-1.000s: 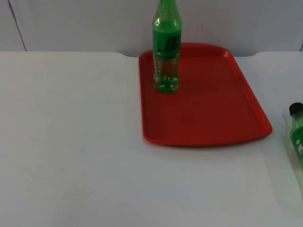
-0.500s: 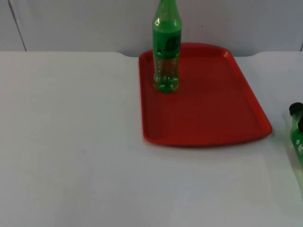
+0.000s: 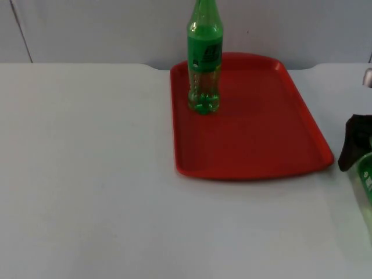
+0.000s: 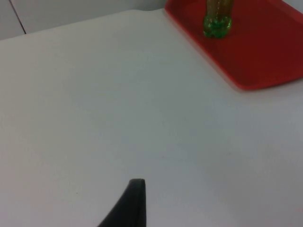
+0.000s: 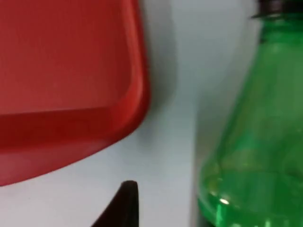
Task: Place the bottle upright on the tray.
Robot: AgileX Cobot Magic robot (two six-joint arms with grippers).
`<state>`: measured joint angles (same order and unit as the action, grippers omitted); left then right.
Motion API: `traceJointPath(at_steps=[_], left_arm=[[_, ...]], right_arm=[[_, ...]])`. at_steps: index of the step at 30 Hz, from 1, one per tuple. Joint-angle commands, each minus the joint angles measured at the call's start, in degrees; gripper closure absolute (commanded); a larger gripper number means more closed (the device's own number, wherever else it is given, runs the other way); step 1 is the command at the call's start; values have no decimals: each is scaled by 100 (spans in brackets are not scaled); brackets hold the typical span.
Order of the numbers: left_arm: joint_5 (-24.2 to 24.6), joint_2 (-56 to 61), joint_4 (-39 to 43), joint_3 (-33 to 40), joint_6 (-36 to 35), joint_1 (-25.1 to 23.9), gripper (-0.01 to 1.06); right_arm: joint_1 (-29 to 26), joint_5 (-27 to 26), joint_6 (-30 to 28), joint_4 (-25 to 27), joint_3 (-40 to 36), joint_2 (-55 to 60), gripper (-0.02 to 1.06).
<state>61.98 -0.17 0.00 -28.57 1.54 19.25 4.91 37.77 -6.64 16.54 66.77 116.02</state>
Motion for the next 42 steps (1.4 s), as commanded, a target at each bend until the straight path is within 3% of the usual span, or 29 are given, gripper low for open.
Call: traceJointPath(at_steps=[1,5,16,20,22,25,26,29,30,37,42], left_arm=[[-33,17,59,24,-25,15,0],[-33,17,59,24,-25,15,0],[-33,17,59,24,-25,15,0],[-33,17,59,24,-25,15,0],[-33,17,59,24,-25,15,0],[-33,17,59,24,-25,15,0],[-33,17,59,24,-25,15,0],[-33,17,59,24,-25,15,0],[-33,17,59,24,-25,15,0],[-33,17,59,24,-25,15,0],[-33,17,59,24,-25,15,0]], right_arm=[[38,-75,-27,23,36,-1,5],[-23,-10,80,6,36,-1,11],[-182,162,208,-96,36,-1,11],[-182,225,315,-106,36,-1,17],[-182,298,315,-106,36,-1,30],[-182,363,369,-96,36,-1,57],[-182,363,369,-96,36,-1,57],[-182,334,367,-175,36,-1,96],[-182,318,367,-189,36,-26,104],[-182,283,339,-432,36,-374,104],[-182,187,-54,-445,36,-875,105]])
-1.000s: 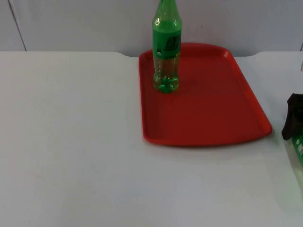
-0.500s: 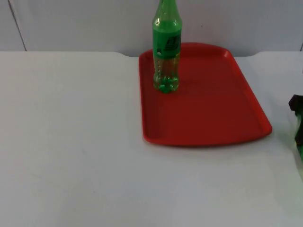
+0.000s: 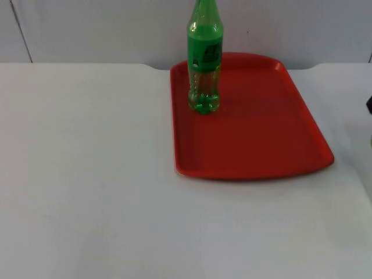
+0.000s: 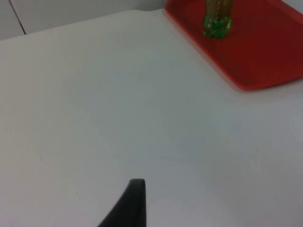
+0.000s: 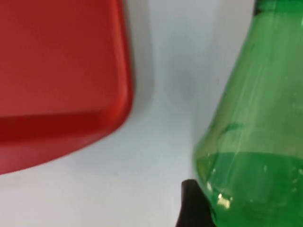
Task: Place the bottle upright on the tray.
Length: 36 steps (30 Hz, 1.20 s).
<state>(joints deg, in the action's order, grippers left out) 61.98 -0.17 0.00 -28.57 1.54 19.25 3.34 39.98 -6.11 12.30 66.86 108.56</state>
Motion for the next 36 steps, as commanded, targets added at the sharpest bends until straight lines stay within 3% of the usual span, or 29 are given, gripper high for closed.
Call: traceJointPath(at_steps=[1,4,8,9,14,15,20,21,26,27,31,32,33,34,36], left_arm=[[-33,17,59,24,-25,15,0],[-33,17,59,24,-25,15,0],[-33,17,59,24,-25,15,0],[-33,17,59,24,-25,15,0],[-33,17,59,24,-25,15,0],[-33,17,59,24,-25,15,0],[-33,17,59,24,-25,15,0],[-33,17,59,24,-25,15,0],[-33,17,59,24,-25,15,0],[-33,17,59,24,-25,15,0],[-33,17,59,24,-25,15,0],[-33,17,59,24,-25,15,0],[-33,17,59,24,-25,15,0],[-33,17,59,24,-25,15,0],[-33,17,59,24,-25,15,0]], right_arm=[[-24,-139,-267,-21,27,-365,105],[-24,-333,-533,57,27,-754,105],[-24,-846,-1638,823,27,-1552,105],[-24,-846,-1638,823,27,-1552,105],[-24,-1384,-3113,2265,27,-2402,105],[-24,-1384,-3113,2265,27,-2402,105],[-11,-1695,-5011,3896,-94,-2967,105],[-11,-1695,-5011,3896,-94,-2967,105],[31,-2403,-7451,6104,-727,-3427,105],[31,-2403,-7451,6104,-727,-3427,105],[336,-2782,-9892,8291,-1136,-3549,105],[336,-2782,-9892,8291,-1136,-3549,105],[432,-2757,-10491,8765,-1182,-3549,105],[534,-2649,-10904,8765,-1204,-3549,105],[728,-2466,-10997,8765,-1204,-3549,105]])
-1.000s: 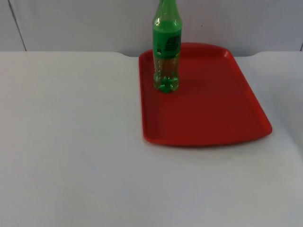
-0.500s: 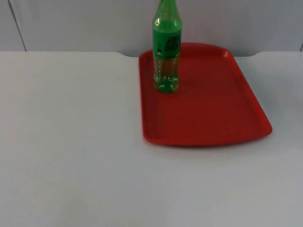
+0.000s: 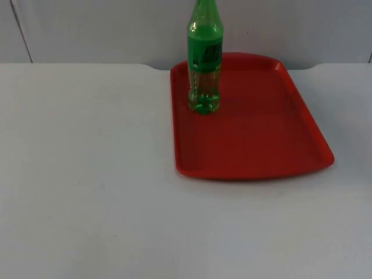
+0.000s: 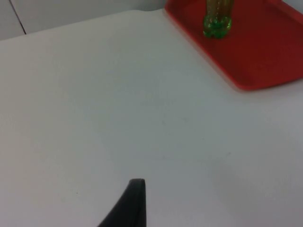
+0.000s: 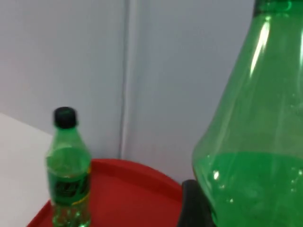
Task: Place the bottle upright on the tray.
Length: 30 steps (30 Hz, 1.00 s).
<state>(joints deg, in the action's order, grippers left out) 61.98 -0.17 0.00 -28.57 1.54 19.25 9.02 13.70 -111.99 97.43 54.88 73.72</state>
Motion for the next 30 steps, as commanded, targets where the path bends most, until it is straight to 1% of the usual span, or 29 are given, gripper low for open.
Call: traceJointPath(at_steps=[1,3,5,6,7,9,10,11,12,14,16,17,19,20,21,22,23,24,26,27,30], left_arm=[[-33,17,59,24,-25,15,0],[-33,17,59,24,-25,15,0],[-33,17,59,24,-25,15,0],[-33,17,59,24,-25,15,0],[-33,17,59,24,-25,15,0],[-33,17,59,24,-25,15,0],[-33,17,59,24,-25,15,0],[-33,17,59,24,-25,15,0],[-33,17,59,24,-25,15,0],[-33,17,45,24,-25,15,0],[-33,17,45,24,-25,15,0],[-33,17,45,24,-25,15,0],[-33,17,45,24,-25,15,0],[-33,17,45,24,-25,15,0],[-33,17,45,24,-25,15,0],[-33,17,45,24,-25,15,0],[-33,17,45,24,-25,15,0],[-33,17,45,24,-25,15,0],[-33,17,45,24,-25,15,0],[-33,17,45,24,-25,15,0],[-33,17,45,24,-25,15,0]], right_arm=[[160,161,-409,252,-7,-65,105],[229,123,-275,252,-7,-65,105],[229,-29,269,252,4,-65,105],[229,-29,269,252,4,-65,105],[229,-143,501,252,4,-65,105],[229,-263,709,252,4,-65,105],[229,-145,711,252,4,-65,105],[229,-145,711,252,4,-65,105],[229,286,443,252,4,-65,105],[240,768,186,252,4,-65,105],[287,782,169,252,38,-65,105],[346,643,180,252,81,-65,105],[443,384,-25,252,230,-8,105],[443,502,-199,252,298,39,105],[443,502,-199,252,298,39,105],[443,605,-314,252,403,84,105],[443,671,-311,252,534,144,105],[443,608,-154,252,709,214,105],[443,192,507,252,1068,384,105],[443,192,507,252,1068,384,105],[443,-721,1128,252,1574,768,105]])
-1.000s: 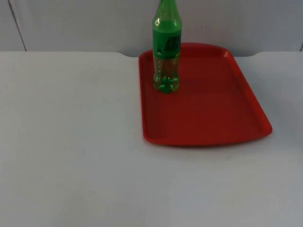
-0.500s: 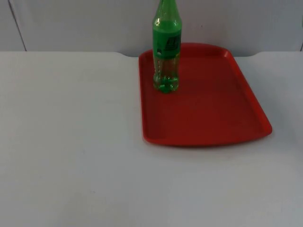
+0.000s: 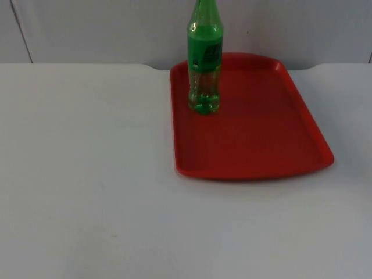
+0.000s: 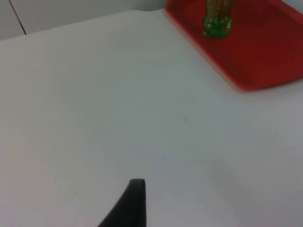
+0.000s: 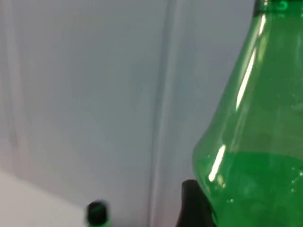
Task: Place the bottle upright on the tray.
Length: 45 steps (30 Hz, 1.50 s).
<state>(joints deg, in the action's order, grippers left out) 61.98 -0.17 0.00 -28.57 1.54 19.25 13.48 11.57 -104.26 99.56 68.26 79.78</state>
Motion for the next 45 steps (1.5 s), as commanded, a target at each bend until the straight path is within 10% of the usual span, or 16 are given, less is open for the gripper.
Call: traceJointPath(at_steps=[1,18,28,32,40,45], left_arm=[[-33,17,45,24,-25,15,0],[-33,17,45,24,-25,15,0],[-33,17,45,24,-25,15,0],[-33,17,45,24,-25,15,0],[-33,17,45,24,-25,15,0],[-33,17,45,24,-25,15,0]], right_arm=[[-3,-683,677,39,369,308,105],[-15,211,-456,39,621,1887,105],[-38,1896,-1344,39,584,2203,105],[-88,3320,-1329,39,574,2203,105],[-88,1981,-1493,39,926,2203,105],[-88,779,-461,39,1656,2203,105]])
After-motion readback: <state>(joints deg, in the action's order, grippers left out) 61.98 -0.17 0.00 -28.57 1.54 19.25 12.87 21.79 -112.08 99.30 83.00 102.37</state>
